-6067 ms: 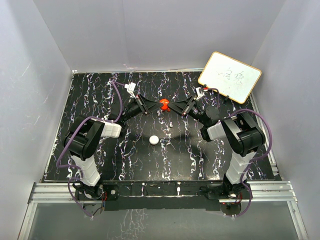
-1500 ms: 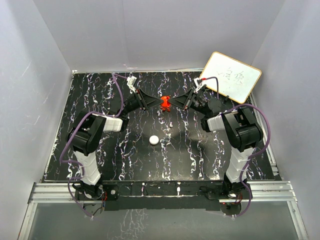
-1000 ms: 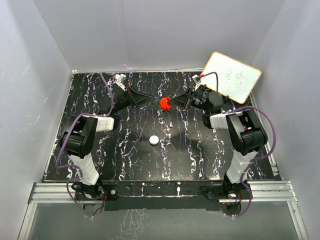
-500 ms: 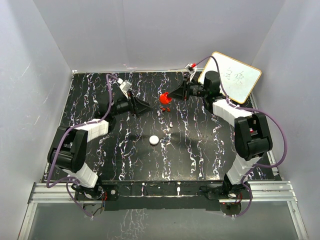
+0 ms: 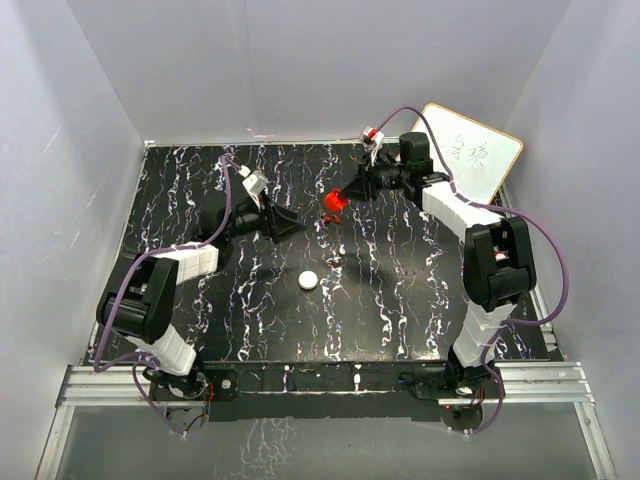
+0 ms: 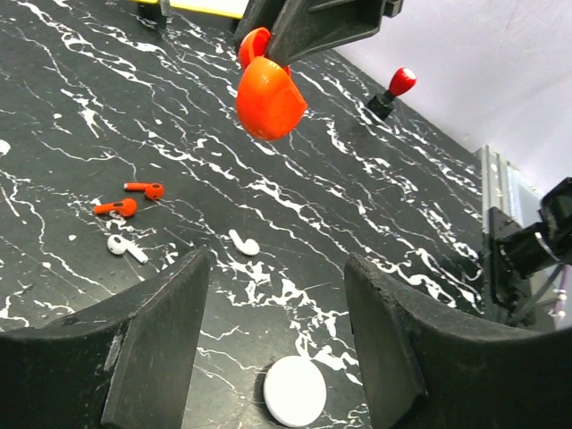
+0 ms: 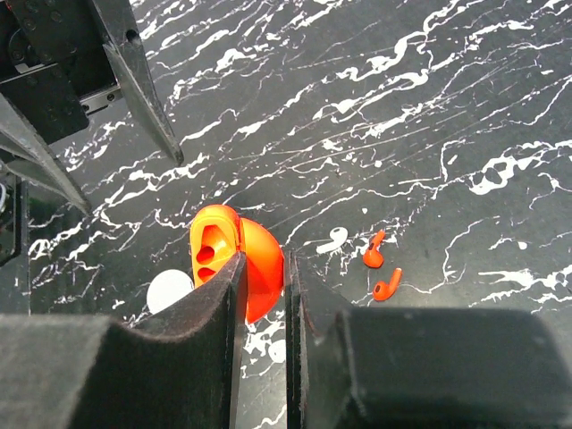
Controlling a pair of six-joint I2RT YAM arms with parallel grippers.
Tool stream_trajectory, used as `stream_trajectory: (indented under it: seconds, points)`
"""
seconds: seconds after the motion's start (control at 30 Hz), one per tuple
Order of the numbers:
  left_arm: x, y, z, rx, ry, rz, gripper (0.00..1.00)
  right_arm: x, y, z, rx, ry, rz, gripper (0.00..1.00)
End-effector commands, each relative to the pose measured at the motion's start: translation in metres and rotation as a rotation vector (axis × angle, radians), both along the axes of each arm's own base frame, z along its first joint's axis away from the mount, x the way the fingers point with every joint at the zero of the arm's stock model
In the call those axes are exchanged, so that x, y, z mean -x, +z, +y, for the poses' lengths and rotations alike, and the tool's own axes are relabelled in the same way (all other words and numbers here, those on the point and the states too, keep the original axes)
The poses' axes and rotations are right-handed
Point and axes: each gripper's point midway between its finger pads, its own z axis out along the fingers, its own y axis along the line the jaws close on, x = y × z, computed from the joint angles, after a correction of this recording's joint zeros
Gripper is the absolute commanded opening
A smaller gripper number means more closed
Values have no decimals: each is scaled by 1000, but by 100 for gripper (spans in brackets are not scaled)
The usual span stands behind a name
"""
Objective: Insert the wireless bluetooth earbuds into the charging case
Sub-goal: Adjust the charging case.
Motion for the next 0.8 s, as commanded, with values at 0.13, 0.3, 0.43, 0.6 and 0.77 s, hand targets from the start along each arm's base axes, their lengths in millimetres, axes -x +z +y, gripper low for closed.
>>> stream_trajectory:
  seconds: [0.13,0.3,0.43,0.6,0.77]
  points:
    - [-7,-16,-13,-93,10,-144,59,-1,20,-4,72,28,-139,6]
    - [-4,-20,-23,-81,-35,-208,59,4,18,-4,96,58,-148,6]
    - [-6,-21,-31,-55,-82,-224,59,10,16,-4,106,84,-155,6]
    - [-13,-19,-38,-42,-125,-259,57,19,15,-2,111,123,-166,6]
    - [-10,-12,-47,-10,-222,-286,50,24,15,-2,116,143,-167,6]
